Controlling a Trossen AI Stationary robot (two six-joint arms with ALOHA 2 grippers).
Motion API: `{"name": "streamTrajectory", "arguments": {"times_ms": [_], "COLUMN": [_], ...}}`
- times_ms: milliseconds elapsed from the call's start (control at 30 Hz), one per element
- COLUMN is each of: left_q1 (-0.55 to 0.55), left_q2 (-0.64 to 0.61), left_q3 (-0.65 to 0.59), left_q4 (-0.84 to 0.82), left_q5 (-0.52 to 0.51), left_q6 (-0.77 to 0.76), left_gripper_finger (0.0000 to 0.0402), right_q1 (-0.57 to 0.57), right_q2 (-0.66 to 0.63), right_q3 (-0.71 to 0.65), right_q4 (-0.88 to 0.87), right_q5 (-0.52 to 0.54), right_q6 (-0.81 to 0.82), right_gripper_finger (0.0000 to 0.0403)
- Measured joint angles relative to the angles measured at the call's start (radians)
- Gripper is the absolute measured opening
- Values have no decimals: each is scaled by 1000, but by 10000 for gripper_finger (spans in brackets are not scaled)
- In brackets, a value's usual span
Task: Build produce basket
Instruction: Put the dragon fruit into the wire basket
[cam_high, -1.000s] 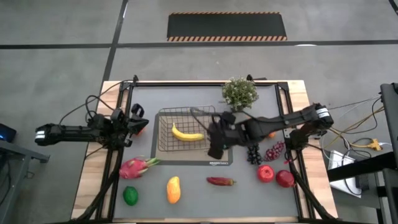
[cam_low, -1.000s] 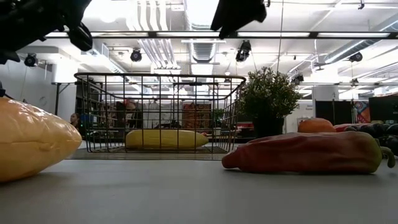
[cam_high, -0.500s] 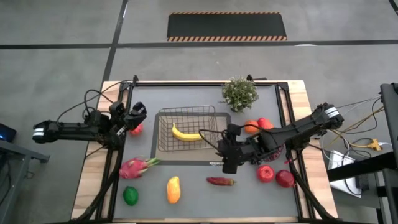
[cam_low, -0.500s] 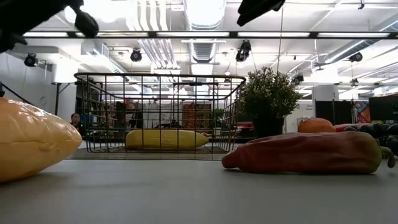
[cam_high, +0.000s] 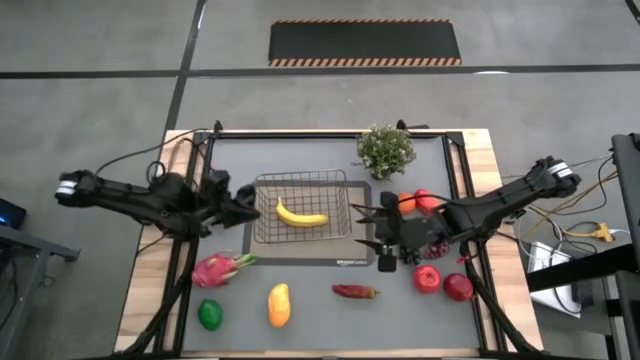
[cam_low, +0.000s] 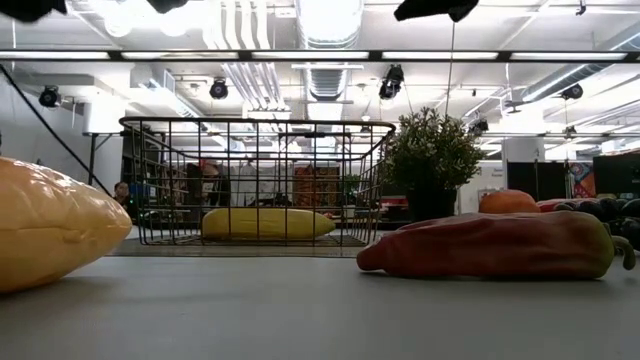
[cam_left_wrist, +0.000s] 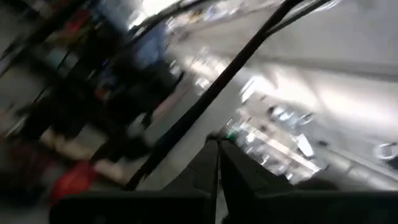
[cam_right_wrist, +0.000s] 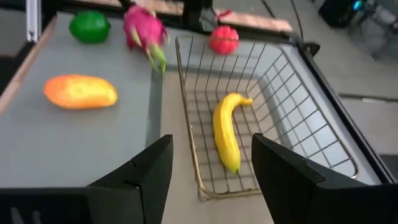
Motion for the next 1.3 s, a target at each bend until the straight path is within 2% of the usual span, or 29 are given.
{"name": "streamTrajectory", "arguments": {"times_ms": [200, 433, 500, 633, 767, 867, 1000, 1133, 1300], "left_q1": [-125, -316, -365, -453, -551, -624, -679, -685, -680], "left_q2": [88, 251, 303, 406, 495, 543, 588, 600, 580], "left_q3": [202, 398, 451, 547, 608, 615, 601, 582, 548], "left_q4": [-634, -1007, -1114, -1353, -1554, -1699, -1816, -1805, -1807], "left_q5": [-174, -201, -182, -75, 78, 116, 78, 60, 53], "left_q6": [-76, -300, -377, -497, -519, -487, -490, -493, -568], "left_gripper_finger": [0, 0, 0, 0, 0, 0, 0, 6, 63], "right_q1": [-2, -2, -2, -2, -2, -2, -2, -2, -2], "right_q2": [-86, -132, -135, -131, -127, -127, -127, -127, -127], "right_q3": [-106, -172, -183, -187, -187, -187, -187, -187, -187], "right_q4": [104, 147, 157, 161, 171, 172, 172, 172, 172], "right_q5": [1, 2, 2, 2, 2, 2, 2, 1, 1], "right_q6": [-27, -9, -9, -11, -13, -13, -15, -29, -29], "right_gripper_finger": [203, 203, 203, 203, 203, 203, 203, 203, 203]}}
